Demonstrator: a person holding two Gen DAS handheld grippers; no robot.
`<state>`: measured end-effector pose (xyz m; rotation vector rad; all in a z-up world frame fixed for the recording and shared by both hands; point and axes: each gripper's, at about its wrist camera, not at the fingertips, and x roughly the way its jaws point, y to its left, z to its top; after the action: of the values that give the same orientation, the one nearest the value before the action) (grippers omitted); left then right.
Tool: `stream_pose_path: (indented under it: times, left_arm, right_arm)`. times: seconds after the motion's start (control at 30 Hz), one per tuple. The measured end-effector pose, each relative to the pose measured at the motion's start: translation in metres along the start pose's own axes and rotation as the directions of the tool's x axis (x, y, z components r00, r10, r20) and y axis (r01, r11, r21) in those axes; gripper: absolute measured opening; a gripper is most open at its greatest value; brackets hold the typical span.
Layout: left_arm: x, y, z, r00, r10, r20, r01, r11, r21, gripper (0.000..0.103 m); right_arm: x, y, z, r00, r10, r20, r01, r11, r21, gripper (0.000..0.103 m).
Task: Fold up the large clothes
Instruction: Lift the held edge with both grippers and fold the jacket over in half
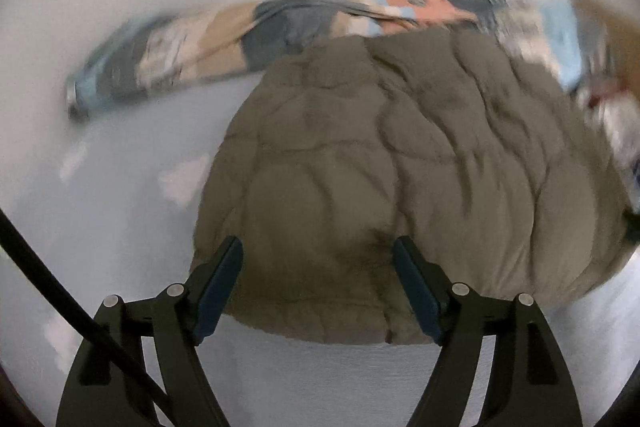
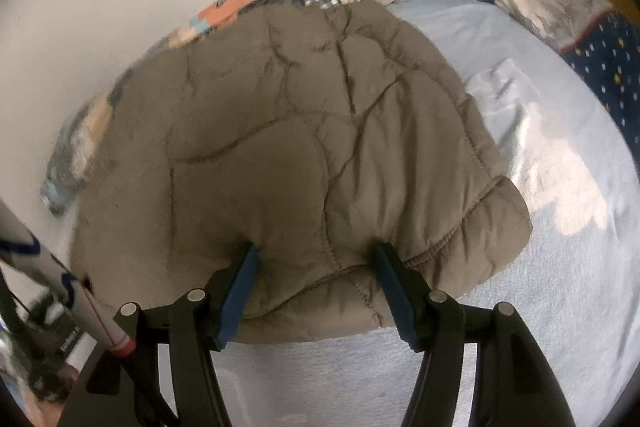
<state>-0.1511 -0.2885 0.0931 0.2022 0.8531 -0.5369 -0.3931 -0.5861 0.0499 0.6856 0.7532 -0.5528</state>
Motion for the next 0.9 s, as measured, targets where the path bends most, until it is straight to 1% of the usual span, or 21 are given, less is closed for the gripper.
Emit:
stream_pose_path:
  times: [0.03,0.07,0.1,0.13,0.17,0.2,0.23,0.3,0.37,0.4,0.43,0.5,0.53,0.6,0.67,0.77,0.87,0.9]
  left_arm:
    - [0.0,0.016,0.003,0.999,-0.041,-0.027,0.039,0.997,-0.072,0.077]
    - [0.002,0.032,0.005,0.994,-0.09,-0.055,0.081,0.985,-0.15,0.077]
    - [0.006,0.05,0.005,0.987,-0.143,-0.076,0.121,0.964,-0.235,0.077]
    - [0.01,0.068,0.003,0.977,-0.193,-0.091,0.155,0.935,-0.32,0.077]
    - [0.014,0.079,0.002,0.969,-0.226,-0.097,0.175,0.911,-0.374,0.077]
    - [0.019,0.1,-0.004,0.955,-0.281,-0.095,0.205,0.857,-0.473,0.077]
    - [0.023,0.113,-0.009,0.945,-0.312,-0.092,0.217,0.815,-0.537,0.077]
    - [0.029,0.132,-0.018,0.926,-0.369,-0.081,0.239,0.737,-0.632,0.077]
    - [0.036,0.14,-0.027,0.903,-0.425,-0.068,0.265,0.674,-0.69,0.077]
    - [0.038,0.141,-0.031,0.893,-0.446,-0.06,0.276,0.648,-0.71,0.077]
    - [0.041,0.14,-0.035,0.885,-0.463,-0.055,0.284,0.629,-0.723,0.077]
    - [0.045,0.136,-0.038,0.875,-0.482,-0.055,0.29,0.611,-0.737,0.077]
    - [0.046,0.134,-0.04,0.872,-0.487,-0.054,0.292,0.605,-0.74,0.077]
    - [0.05,0.133,-0.042,0.866,-0.496,-0.053,0.296,0.597,-0.746,0.077]
    - [0.053,0.133,-0.045,0.865,-0.499,-0.055,0.295,0.593,-0.749,0.077]
    - [0.058,0.13,-0.044,0.859,-0.51,-0.053,0.298,0.582,-0.757,0.077]
    - [0.063,0.131,-0.044,0.855,-0.516,-0.047,0.303,0.572,-0.762,0.077]
    - [0.065,0.131,-0.046,0.854,-0.519,-0.039,0.308,0.564,-0.766,0.077]
  right_arm:
    - [-0.005,-0.006,0.003,1.0,0.024,0.01,-0.024,0.999,0.035,0.066]
    - [-0.009,-0.012,0.005,0.999,0.035,0.022,-0.037,0.997,0.067,0.066]
    - [-0.016,-0.021,0.008,0.999,0.033,0.04,-0.037,0.993,0.112,0.066]
    - [-0.019,-0.029,0.009,0.998,0.023,0.051,-0.03,0.989,0.145,0.066]
    - [-0.024,-0.04,0.01,0.998,0.008,0.065,-0.02,0.981,0.194,0.067]
    - [-0.027,-0.047,0.01,0.997,-0.001,0.074,-0.016,0.973,0.229,0.068]
    - [-0.031,-0.058,0.009,0.996,-0.01,0.084,-0.014,0.961,0.278,0.07]
    - [-0.034,-0.074,0.007,0.996,-0.012,0.088,-0.02,0.936,0.352,0.072]
    - [-0.035,-0.089,0.003,0.996,-0.001,0.09,-0.038,0.905,0.423,0.075]
    - [-0.034,-0.097,0.001,0.996,0.015,0.09,-0.055,0.886,0.461,0.076]
    - [-0.034,-0.103,-0.001,0.996,0.028,0.089,-0.068,0.872,0.485,0.076]
    - [-0.031,-0.112,-0.006,0.994,0.062,0.092,-0.102,0.839,0.534,0.076]
    - [-0.029,-0.118,-0.009,0.992,0.082,0.093,-0.12,0.817,0.564,0.077]
    - [-0.027,-0.125,-0.013,0.99,0.099,0.099,-0.139,0.79,0.598,0.077]
    - [-0.025,-0.133,-0.017,0.986,0.126,0.113,-0.17,0.752,0.638,0.077]
    - [-0.021,-0.142,-0.023,0.979,0.159,0.13,-0.205,0.709,0.675,0.077]
    - [-0.015,-0.149,-0.027,0.972,0.187,0.142,-0.232,0.67,0.705,0.078]
    - [-0.013,-0.15,-0.027,0.97,0.193,0.145,-0.238,0.663,0.71,0.078]
